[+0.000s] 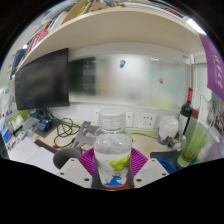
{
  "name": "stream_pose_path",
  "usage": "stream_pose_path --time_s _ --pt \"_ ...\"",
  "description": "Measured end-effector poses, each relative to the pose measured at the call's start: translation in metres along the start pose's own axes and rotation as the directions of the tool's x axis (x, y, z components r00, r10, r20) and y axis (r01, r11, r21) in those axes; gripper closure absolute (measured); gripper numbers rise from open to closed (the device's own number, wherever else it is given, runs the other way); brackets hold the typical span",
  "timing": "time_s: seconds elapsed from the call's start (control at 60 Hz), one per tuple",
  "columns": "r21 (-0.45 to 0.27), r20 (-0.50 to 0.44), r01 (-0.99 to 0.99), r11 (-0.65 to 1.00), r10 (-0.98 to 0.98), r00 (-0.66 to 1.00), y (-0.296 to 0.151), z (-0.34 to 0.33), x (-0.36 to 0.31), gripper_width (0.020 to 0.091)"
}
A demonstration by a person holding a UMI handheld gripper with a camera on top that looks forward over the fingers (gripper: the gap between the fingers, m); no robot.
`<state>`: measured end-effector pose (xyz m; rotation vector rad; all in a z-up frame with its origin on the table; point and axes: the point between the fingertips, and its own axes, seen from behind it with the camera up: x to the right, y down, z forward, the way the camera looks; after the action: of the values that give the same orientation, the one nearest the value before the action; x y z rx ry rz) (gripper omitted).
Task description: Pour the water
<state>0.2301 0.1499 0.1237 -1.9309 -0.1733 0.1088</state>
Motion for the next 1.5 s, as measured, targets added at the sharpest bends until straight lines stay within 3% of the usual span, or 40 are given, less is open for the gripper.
stream_pose_path --time_s 0.25,0.383,0.517,0.733,0.85,0.917,1.083,1.233,1.5 --pt "0.036 0.006 -0.089 0.995 0.089 0.996 0.028 0.018 0.024 0.0690" --pt "0.029 0.031 -0.068 0.997 0.067 0.997 0.048 0.022 0.021 0.0682" --pt "0.075 0.029 -0.025 0.997 0.023 0.999 0.047 0.019 0.019 0.0687" --pt "0.074 0.020 -0.020 0.997 0.019 1.000 0.049 0.015 0.017 0.0553" --pt "0.043 0.018 -0.028 0.999 0.028 0.999 0.055 0.004 0.016 0.0321" --pt "0.028 -0.011 -0.026 0.999 0.026 1.000 0.062 -0.010 0.018 0.0248" --pt "-0.029 -0.063 -0.037 0.999 0.035 0.997 0.076 -0.070 0.001 0.0258" --pt "-0.064 -0.107 -0.081 0.995 0.074 0.992 0.058 -0.132 -0.030 0.0257" --pt "-0.010 -0.192 -0.113 0.994 0.108 0.975 -0.005 -0.204 -0.073 0.0261"
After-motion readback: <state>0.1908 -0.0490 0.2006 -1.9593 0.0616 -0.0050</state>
